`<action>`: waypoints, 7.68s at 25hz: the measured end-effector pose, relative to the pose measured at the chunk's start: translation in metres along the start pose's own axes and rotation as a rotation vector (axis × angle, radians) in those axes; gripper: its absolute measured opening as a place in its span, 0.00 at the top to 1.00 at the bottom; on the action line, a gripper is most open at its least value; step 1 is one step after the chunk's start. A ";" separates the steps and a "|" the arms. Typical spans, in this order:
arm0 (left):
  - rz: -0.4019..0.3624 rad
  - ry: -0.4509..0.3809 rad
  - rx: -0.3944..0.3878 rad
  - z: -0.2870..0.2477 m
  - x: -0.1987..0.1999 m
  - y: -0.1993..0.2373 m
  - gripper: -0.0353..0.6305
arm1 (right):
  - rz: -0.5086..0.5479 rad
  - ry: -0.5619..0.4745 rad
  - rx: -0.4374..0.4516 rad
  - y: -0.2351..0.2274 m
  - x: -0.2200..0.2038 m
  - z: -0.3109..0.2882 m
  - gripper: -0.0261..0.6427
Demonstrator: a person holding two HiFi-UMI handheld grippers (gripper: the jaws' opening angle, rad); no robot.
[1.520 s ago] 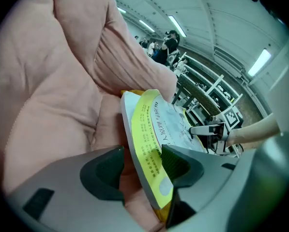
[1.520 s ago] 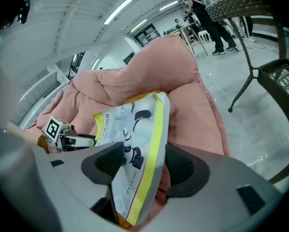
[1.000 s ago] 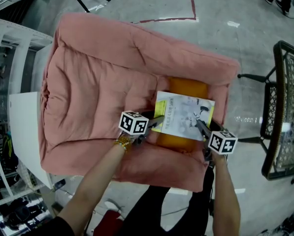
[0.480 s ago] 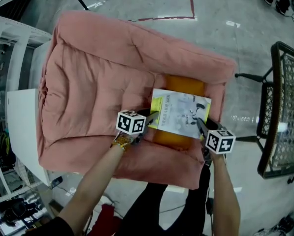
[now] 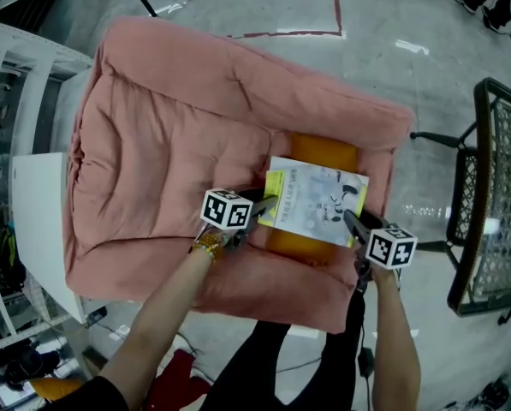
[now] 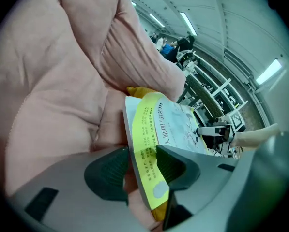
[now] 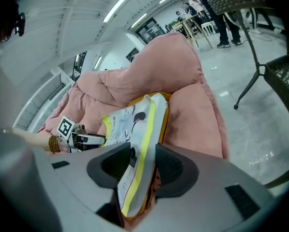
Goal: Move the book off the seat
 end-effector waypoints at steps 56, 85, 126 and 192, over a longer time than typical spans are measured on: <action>0.061 -0.072 -0.088 0.067 0.052 -0.022 0.76 | 0.066 0.052 0.020 0.096 0.047 -0.003 0.81; 0.055 -0.114 -0.056 0.088 0.097 -0.166 0.76 | 0.126 0.016 0.046 0.095 0.098 0.138 0.81; 0.011 -0.111 -0.082 0.062 0.207 -0.354 0.76 | 0.149 -0.052 0.015 0.047 0.200 0.327 0.81; -0.026 -0.071 -0.156 -0.049 0.251 -0.535 0.75 | 0.133 -0.115 -0.071 -0.077 0.232 0.502 0.80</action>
Point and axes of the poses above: the fingertips, and each gripper's own axes: z backward along the fingers, y to its left, x out of its top, the point moved 2 cm from there along z, backward along the fingers, and after that the axes turned 2 degrees about -z, right-handed, at the moved point
